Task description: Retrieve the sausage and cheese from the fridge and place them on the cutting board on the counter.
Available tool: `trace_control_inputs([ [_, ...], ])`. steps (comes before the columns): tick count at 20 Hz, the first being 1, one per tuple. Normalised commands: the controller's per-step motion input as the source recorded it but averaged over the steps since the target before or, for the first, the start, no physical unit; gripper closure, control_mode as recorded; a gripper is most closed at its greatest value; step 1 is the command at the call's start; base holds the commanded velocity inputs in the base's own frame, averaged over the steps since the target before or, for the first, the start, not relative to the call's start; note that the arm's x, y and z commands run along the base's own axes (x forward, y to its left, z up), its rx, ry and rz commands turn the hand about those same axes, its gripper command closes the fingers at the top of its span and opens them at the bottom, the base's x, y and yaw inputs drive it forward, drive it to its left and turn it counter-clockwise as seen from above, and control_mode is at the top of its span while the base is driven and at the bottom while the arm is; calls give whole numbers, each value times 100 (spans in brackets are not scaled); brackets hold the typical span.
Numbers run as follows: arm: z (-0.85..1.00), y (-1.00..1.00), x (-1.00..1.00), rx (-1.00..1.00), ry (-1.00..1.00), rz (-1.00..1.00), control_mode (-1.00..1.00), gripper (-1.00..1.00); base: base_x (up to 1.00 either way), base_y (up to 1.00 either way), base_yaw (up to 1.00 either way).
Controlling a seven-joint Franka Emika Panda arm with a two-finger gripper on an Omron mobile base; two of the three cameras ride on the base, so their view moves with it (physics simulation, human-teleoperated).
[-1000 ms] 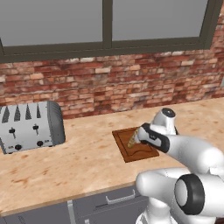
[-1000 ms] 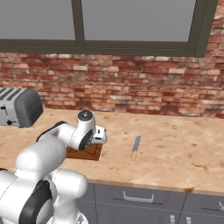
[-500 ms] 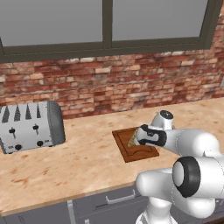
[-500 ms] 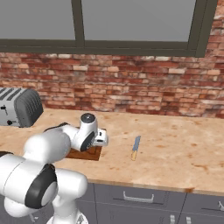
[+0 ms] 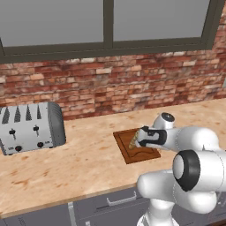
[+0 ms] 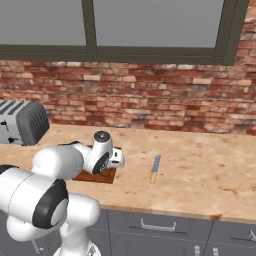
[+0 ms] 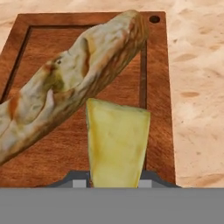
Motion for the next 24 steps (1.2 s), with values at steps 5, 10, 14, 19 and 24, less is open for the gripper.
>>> trace_control_inputs([
  [5, -1, 9, 3, 0, -12, 0, -100, 100, 0, 0, 0],
  [10, -6, 7, 6, 0, -8, 0, -100, 100, 0, 0, 0],
  [14, -22, 2, 0, 0, -1, 0, -100, 100, 0, 0, 0],
  [19, -23, 0, -8, 0, 0, 0, -100, -100, 0, 0, 0],
  [24, -1, 0, -15, 0, -1, 0, -100, -100, 0, 0, 0],
])
